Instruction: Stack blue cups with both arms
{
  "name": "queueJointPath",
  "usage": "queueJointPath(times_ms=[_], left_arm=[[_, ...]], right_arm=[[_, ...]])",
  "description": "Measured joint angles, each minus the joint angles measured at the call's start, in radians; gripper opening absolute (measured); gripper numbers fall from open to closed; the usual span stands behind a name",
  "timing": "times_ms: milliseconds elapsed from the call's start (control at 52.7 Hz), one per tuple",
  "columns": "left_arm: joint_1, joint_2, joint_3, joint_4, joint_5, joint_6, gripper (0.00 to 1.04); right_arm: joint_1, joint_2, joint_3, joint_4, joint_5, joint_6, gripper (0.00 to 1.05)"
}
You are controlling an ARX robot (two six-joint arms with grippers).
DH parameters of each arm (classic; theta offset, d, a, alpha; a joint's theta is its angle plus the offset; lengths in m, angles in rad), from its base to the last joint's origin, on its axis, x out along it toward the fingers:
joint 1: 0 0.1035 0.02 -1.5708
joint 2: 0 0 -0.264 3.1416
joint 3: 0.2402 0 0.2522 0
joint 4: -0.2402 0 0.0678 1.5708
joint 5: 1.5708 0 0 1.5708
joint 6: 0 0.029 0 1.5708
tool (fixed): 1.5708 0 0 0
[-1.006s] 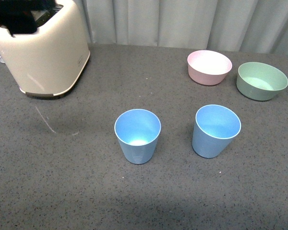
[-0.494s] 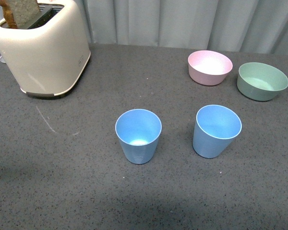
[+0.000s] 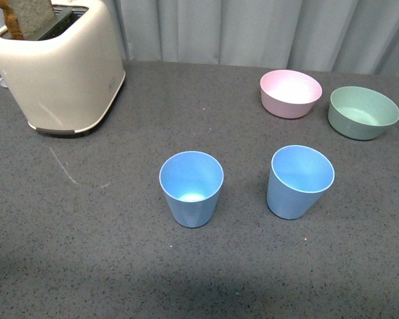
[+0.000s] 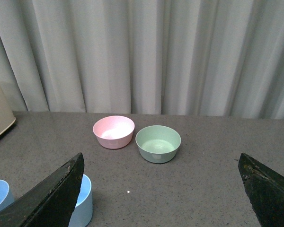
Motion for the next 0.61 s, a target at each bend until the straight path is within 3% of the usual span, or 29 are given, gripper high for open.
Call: queueJointPath(times_ms=[608], left_arm=[[0.000, -0.391, 0.000, -0.365, 0.000, 0.000, 0.04]], right_arm=[[0.000, 0.000, 0.000, 0.000, 0.000, 0.000, 0.95]])
